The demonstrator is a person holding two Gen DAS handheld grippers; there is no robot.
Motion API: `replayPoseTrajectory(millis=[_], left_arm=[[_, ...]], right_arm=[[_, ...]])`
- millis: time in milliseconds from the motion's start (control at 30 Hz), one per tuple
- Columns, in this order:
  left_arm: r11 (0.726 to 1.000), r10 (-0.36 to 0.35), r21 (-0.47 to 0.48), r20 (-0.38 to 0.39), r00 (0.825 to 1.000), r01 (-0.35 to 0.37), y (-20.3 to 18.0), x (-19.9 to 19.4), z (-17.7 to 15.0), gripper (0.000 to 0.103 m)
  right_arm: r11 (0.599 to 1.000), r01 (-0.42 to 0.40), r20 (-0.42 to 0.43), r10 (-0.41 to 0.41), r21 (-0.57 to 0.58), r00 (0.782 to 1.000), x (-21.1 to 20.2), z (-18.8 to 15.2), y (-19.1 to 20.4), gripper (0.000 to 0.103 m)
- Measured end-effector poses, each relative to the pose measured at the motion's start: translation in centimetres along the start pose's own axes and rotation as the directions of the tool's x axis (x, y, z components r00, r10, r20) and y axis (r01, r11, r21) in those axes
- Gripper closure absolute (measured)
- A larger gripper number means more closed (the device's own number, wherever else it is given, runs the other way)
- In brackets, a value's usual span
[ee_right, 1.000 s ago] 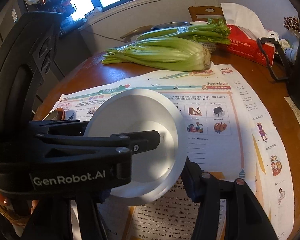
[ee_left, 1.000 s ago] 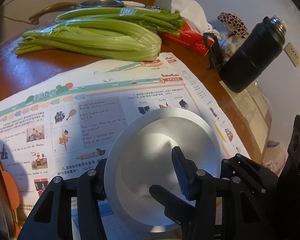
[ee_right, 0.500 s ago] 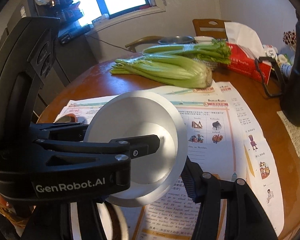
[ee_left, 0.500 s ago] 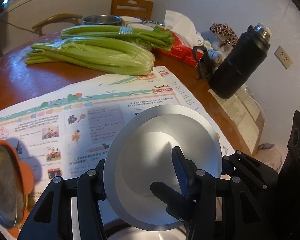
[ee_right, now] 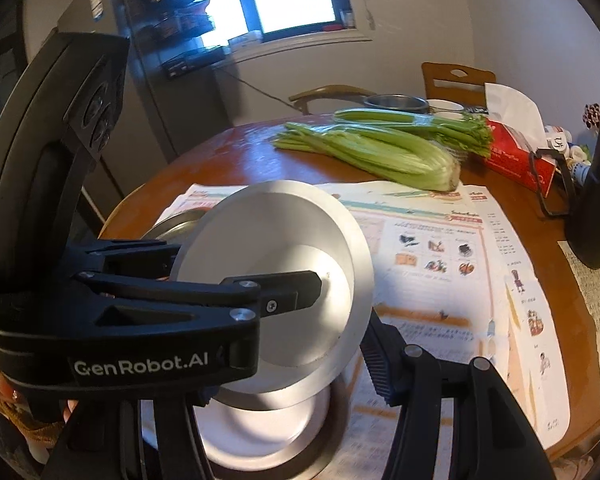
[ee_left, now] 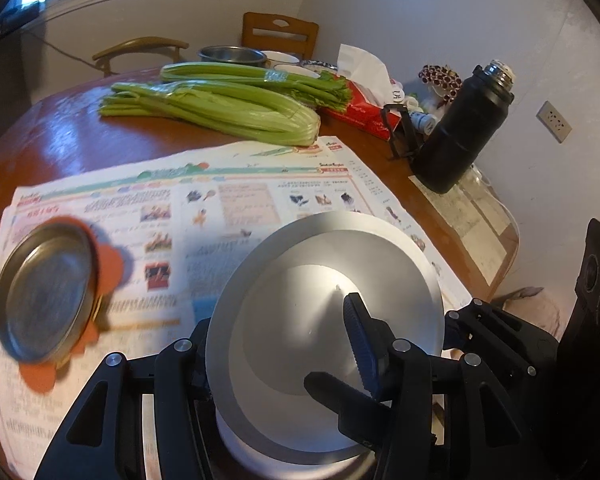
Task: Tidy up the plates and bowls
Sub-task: 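Lift and carry the second paper bowl with the left tool over the steel bowl, then lower the second paper bowl into the steel bowl and open the left tool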
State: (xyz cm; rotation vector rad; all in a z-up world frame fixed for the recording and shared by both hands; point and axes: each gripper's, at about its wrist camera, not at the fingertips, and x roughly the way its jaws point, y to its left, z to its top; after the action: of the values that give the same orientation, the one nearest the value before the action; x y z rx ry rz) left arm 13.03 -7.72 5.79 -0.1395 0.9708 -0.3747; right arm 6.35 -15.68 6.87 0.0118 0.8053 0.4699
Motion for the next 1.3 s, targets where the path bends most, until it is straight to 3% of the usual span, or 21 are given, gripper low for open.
replayPoseTrajectory(millis=[400,1000,1300], left_arm=[[1.0,0.015,-0.022,-0.046,0.999,-0.016,0.0,-0.3,-4.6,0.049],[0.998,0.014,-0.065,-0.039,0.999,-0.017,1.0,0.2,-5.5,0.049],[0.995,0.08,-0.062,0.009,0.997,-0.079,1.6,-1.1,-5.4,0.048]], right_arm=[[0.998,0.013,-0.085,-0.019,-0.069,0.996,-0.4,-3.8,3.2,0.045],[0.998,0.042,-0.095,-0.047,-0.054,0.994,0.1,-4.7,1.9,0.045],[0.997,0.055,-0.081,-0.058,-0.047,0.995,-0.4,-4.5,1.4,0.045]])
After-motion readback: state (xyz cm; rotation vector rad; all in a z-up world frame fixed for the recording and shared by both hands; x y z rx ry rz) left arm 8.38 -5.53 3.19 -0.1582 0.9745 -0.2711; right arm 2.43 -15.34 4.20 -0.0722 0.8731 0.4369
